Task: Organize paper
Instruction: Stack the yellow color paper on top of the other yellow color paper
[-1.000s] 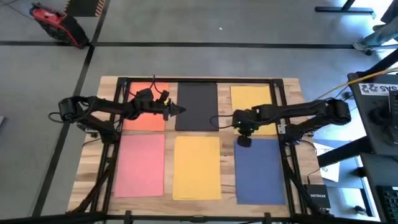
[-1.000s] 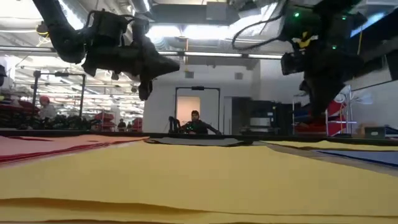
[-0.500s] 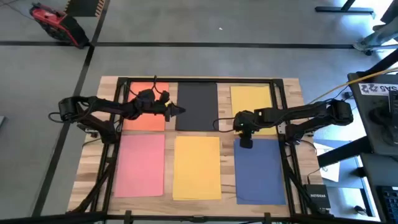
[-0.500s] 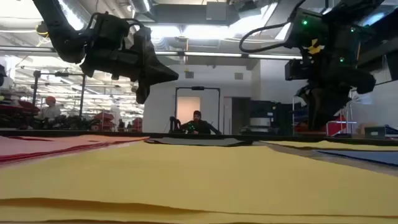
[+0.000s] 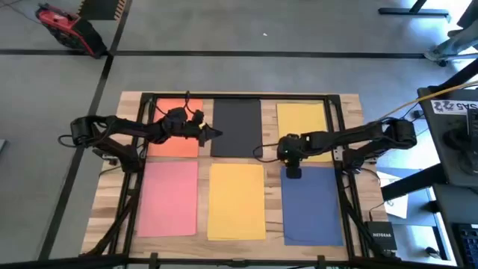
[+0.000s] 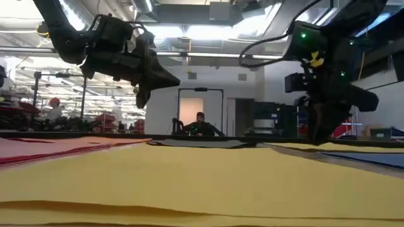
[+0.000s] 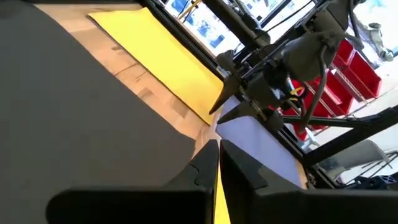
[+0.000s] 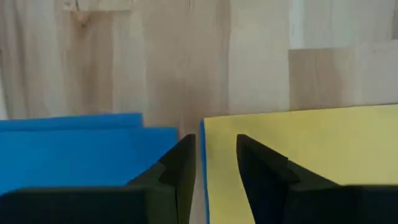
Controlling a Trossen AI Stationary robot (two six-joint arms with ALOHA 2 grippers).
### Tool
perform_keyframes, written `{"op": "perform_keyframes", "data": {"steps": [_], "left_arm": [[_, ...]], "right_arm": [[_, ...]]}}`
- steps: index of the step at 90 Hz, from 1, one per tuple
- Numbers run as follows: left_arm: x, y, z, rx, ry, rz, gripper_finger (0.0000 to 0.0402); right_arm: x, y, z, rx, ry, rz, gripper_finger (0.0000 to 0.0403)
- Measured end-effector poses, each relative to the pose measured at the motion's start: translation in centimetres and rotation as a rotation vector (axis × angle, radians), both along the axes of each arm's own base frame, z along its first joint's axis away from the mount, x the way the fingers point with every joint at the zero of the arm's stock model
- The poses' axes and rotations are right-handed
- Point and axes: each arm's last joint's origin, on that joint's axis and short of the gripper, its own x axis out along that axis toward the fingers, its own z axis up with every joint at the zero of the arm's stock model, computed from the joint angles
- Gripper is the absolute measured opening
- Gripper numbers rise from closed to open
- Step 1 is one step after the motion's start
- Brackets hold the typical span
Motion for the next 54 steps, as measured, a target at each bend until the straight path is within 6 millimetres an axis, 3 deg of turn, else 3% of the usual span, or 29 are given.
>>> {"op": "perform_keyframes", "data": {"steps": [27,46,54], "left_arm": [[-0.03,-0.01,-0.15,-0.003,0.015,-0.001,0.0000],[-0.03,-0.01,-0.14,-0.005,0.013,0.000,0.0000],[-0.02,-0.02,-0.14,-0.006,0.013,0.000,0.0000]], "right_arm": [[0.36,-0.16,-0.88,-0.046,0.031,0.008,0.0102],[0.47,-0.27,-0.71,-0.077,0.038,-0.013,0.0016],[0.70,-0.36,-0.28,-0.088,0.042,-0.027,0.0009]]}}
